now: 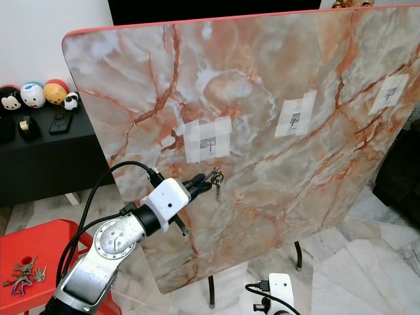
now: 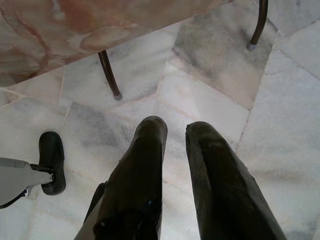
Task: Hang keys on a hook
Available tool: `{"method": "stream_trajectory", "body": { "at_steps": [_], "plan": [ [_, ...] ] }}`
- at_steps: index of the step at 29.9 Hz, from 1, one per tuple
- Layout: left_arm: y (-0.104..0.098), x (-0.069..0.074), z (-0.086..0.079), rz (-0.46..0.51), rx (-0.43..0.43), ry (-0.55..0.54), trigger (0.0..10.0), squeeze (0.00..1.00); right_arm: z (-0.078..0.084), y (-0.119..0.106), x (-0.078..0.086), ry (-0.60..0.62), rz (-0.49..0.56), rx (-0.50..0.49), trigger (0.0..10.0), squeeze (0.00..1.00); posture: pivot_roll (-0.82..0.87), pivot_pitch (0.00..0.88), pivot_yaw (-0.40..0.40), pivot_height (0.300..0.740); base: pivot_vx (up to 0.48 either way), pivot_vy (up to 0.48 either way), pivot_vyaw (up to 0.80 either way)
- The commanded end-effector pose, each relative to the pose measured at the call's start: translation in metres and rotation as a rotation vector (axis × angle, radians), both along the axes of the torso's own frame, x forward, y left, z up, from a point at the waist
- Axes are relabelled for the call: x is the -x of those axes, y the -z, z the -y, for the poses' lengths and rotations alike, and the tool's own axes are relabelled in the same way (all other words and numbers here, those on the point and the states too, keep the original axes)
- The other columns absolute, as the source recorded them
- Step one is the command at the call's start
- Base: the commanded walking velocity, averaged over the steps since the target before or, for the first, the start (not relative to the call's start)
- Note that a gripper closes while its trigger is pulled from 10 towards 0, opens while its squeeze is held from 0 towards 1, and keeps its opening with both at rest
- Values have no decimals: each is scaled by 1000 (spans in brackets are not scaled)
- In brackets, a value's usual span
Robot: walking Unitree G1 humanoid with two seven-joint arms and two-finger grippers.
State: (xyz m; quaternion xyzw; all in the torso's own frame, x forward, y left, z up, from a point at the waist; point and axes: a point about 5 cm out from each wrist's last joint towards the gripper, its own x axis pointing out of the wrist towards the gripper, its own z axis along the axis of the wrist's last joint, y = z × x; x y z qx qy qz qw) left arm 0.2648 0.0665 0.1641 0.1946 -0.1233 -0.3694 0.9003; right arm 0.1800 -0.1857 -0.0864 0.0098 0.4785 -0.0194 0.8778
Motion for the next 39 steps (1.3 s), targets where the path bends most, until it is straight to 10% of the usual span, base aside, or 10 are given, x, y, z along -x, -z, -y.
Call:
{"method": "stream_trajectory", "body": {
  "at_steps": [1,39],
  "plan": [
    [-10,0,2,14,20,21,10000,0,1,0,0,-2,-1,4,10000,0,56,0,-54,740,0,0,0],
    [-14,-36,21,-143,-26,-141,10000,0,-1,0,0,9,2,-3,10000,0,52,0,-45,740,0,0,0]
  ]
}}
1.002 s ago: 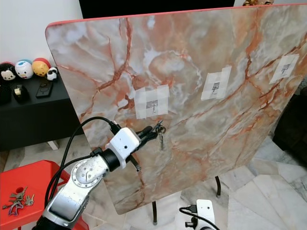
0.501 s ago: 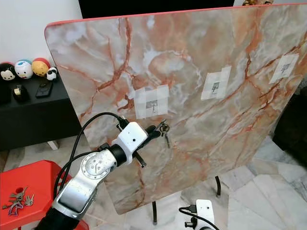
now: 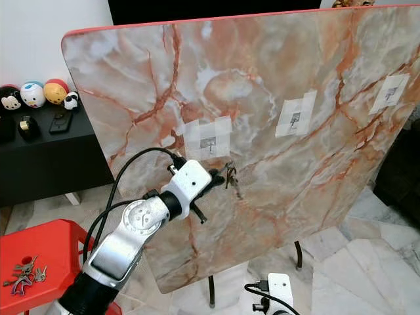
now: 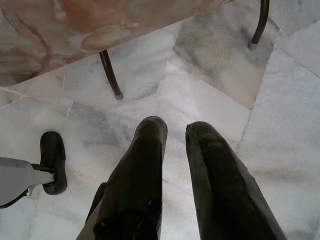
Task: Hang keys on a hook
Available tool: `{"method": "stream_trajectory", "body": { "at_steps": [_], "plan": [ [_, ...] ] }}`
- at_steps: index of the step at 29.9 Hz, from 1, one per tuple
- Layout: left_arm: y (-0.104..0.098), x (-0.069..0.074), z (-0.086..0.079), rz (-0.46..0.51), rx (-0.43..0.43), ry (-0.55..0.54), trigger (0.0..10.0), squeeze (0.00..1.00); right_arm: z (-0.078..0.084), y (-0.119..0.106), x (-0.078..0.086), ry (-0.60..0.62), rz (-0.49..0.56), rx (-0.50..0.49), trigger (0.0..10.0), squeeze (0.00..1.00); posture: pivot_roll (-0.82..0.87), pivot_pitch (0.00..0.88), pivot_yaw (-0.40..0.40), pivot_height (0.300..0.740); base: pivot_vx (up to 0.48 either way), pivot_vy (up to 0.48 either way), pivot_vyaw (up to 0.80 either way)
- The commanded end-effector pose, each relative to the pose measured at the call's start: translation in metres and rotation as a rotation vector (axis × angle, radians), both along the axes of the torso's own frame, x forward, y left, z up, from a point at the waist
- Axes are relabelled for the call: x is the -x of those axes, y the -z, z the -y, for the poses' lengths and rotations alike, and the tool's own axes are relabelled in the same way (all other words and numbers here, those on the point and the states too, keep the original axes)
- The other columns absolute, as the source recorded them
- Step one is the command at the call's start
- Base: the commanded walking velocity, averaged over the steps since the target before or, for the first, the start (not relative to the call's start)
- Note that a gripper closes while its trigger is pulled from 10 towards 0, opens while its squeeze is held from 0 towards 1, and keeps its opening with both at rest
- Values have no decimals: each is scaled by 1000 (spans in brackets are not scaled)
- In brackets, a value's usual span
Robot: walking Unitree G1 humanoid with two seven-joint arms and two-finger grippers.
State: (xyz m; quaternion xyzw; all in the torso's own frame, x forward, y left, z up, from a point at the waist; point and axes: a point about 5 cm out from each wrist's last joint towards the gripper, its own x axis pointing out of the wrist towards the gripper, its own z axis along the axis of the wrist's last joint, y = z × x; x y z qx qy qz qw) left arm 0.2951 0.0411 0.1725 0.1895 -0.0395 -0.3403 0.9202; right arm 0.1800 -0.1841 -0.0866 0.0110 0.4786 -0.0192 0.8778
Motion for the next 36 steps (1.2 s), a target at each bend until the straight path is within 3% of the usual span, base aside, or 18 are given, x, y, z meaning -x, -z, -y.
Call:
{"method": "stream_trajectory", "body": {
  "at_steps": [1,9,17,36],
  "plan": [
    [-6,-6,-4,7,8,-43,10000,0,0,0,0,9,2,0,10000,0,52,0,-45,740,0,0,0],
    [-14,-16,-13,16,12,-155,10000,0,0,0,-1,8,2,0,10000,0,55,0,-48,740,0,0,0],
    [-13,-13,-10,-13,29,-134,10000,0,1,0,-1,6,2,0,10000,0,54,0,-49,740,0,0,0],
    [-7,-7,-10,-39,-28,-103,10000,0,1,0,-1,8,3,-3,10000,0,56,0,-52,740,0,0,0]
  ]
}}
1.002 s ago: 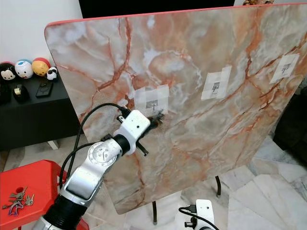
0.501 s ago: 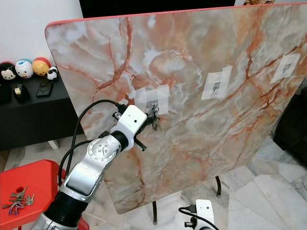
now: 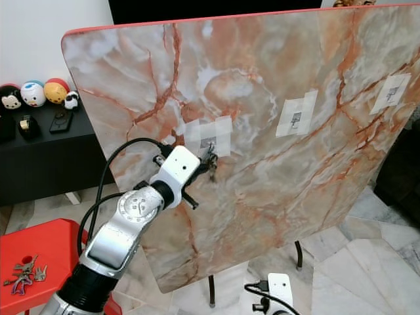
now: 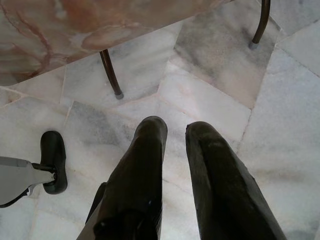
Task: Hang keys on a hook
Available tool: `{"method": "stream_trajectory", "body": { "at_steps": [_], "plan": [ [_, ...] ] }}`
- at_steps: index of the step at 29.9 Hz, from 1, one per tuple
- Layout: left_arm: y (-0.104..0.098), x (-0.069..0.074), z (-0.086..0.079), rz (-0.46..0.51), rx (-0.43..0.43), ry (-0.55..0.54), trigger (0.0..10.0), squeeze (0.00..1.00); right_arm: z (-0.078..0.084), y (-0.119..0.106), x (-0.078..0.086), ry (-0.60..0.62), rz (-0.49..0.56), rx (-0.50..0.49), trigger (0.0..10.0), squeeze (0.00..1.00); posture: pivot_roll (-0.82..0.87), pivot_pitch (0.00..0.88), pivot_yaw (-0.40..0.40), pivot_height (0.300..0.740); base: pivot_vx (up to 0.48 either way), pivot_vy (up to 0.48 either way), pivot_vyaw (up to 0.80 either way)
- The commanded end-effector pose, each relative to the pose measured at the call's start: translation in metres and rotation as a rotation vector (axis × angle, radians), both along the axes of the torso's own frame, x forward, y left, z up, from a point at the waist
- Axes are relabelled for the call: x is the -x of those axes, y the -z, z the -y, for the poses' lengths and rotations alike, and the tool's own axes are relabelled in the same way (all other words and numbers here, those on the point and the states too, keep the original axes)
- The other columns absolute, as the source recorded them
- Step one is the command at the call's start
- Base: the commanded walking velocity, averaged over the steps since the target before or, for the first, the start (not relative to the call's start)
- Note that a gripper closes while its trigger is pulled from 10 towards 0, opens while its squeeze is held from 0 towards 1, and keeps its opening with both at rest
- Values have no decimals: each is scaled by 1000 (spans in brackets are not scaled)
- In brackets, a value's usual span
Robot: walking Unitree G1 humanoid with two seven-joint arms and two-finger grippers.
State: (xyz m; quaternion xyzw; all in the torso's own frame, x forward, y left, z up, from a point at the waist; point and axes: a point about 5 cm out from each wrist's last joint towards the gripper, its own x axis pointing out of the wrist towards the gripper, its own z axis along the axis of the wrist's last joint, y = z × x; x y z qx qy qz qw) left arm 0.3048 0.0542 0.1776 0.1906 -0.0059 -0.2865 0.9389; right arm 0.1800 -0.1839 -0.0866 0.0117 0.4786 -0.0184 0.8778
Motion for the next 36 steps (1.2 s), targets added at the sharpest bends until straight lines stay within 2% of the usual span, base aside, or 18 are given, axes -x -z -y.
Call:
{"method": "stream_trajectory", "body": {
  "at_steps": [1,8,9,10,11,30,34,36],
  "plan": [
    [-2,2,3,1,-13,20,10000,0,1,0,-1,9,3,-1,10000,0,56,0,-52,740,0,0,0],
    [0,2,2,-8,-5,23,10000,0,1,0,-1,10,4,-2,10000,0,57,0,-53,740,0,0,0],
    [0,2,2,-18,-2,20,10000,459,1,0,-1,10,4,-2,10000,0,57,0,-52,740,0,0,0],
    [0,2,2,-18,-2,20,10000,459,1,0,-1,10,4,-2,10000,0,57,0,-52,740,0,0,0],
    [1,3,2,-23,-1,22,10000,1000,1,0,-1,10,4,-3,10000,0,57,0,-52,740,0,0,0],
    [2,5,2,-33,13,38,10000,1000,0,0,-1,12,4,-6,10000,0,57,0,-52,740,0,0,0],
    [2,8,-3,-50,17,45,10000,1000,0,0,-1,12,4,-6,10000,0,57,0,-52,740,0,0,0],
    [5,12,-11,-70,5,40,10000,1000,0,0,-1,13,5,-6,10000,0,57,0,-52,740,0,0,0]
  ]
}}
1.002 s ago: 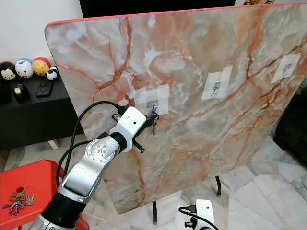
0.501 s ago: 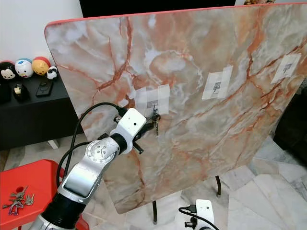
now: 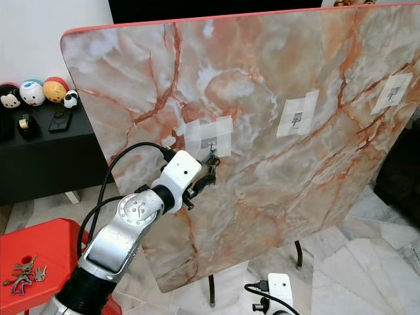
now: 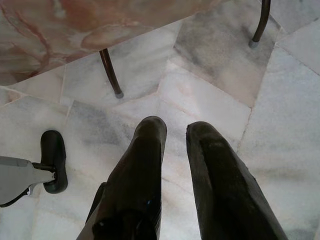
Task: Hang keys on a hook
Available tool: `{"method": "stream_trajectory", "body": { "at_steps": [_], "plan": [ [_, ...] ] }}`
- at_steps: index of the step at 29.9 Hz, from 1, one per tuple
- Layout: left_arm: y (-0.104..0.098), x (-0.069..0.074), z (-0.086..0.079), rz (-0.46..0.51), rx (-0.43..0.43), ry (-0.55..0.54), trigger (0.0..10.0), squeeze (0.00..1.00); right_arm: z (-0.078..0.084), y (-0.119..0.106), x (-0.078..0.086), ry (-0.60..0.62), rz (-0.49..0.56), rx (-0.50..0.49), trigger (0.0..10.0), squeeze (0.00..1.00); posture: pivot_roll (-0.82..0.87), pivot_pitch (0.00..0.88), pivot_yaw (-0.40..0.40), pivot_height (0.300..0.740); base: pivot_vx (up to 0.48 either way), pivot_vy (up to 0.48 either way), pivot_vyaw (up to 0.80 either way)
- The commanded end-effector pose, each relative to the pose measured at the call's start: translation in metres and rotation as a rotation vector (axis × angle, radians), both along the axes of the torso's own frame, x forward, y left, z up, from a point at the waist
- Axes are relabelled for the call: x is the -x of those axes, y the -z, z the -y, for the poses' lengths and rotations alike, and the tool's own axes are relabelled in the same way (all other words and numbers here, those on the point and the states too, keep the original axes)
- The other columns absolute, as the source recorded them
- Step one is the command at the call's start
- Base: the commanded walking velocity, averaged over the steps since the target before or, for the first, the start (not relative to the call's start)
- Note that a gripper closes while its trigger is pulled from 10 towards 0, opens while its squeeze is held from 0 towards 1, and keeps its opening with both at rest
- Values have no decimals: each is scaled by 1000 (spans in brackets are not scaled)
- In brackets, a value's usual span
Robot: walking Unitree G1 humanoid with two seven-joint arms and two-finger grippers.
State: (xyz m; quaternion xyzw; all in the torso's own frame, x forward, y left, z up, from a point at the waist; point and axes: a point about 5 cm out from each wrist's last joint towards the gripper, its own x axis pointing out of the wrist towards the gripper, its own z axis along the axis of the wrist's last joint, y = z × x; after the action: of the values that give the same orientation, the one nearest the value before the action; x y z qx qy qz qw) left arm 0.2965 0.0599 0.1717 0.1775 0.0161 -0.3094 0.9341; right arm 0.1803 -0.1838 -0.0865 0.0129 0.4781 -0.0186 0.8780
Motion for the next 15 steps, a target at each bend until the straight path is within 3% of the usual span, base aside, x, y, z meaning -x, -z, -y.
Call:
{"method": "stream_trajectory", "body": {
  "at_steps": [1,3,4,5,6,14,15],
  "plan": [
    [2,7,-10,-23,-17,0,10000,1000,0,0,-1,12,3,-4,10000,0,57,0,-52,740,0,0,0],
    [5,12,-18,-42,-31,-6,10000,1000,0,0,-1,12,3,-3,10000,0,57,0,-52,740,0,0,0],
    [5,14,-22,-55,-11,-10,10000,525,1,0,-1,12,3,-3,10000,0,62,1,-54,740,0,0,0],
    [5,16,-25,-64,4,-13,10000,525,1,0,-1,12,2,-2,10000,0,62,1,-54,740,0,0,0],
    [5,17,-28,-77,26,-19,10000,0,1,0,-1,11,2,-2,10000,0,64,1,-55,740,0,0,0],
    [8,30,-62,-152,251,-37,10000,0,2,-1,-1,15,3,-3,10000,0,61,0,-57,740,0,0,0],
    [15,32,-76,-199,289,-85,10000,0,2,-1,-1,17,3,-3,10000,0,64,0,-60,740,0,0,0]
  ]
}}
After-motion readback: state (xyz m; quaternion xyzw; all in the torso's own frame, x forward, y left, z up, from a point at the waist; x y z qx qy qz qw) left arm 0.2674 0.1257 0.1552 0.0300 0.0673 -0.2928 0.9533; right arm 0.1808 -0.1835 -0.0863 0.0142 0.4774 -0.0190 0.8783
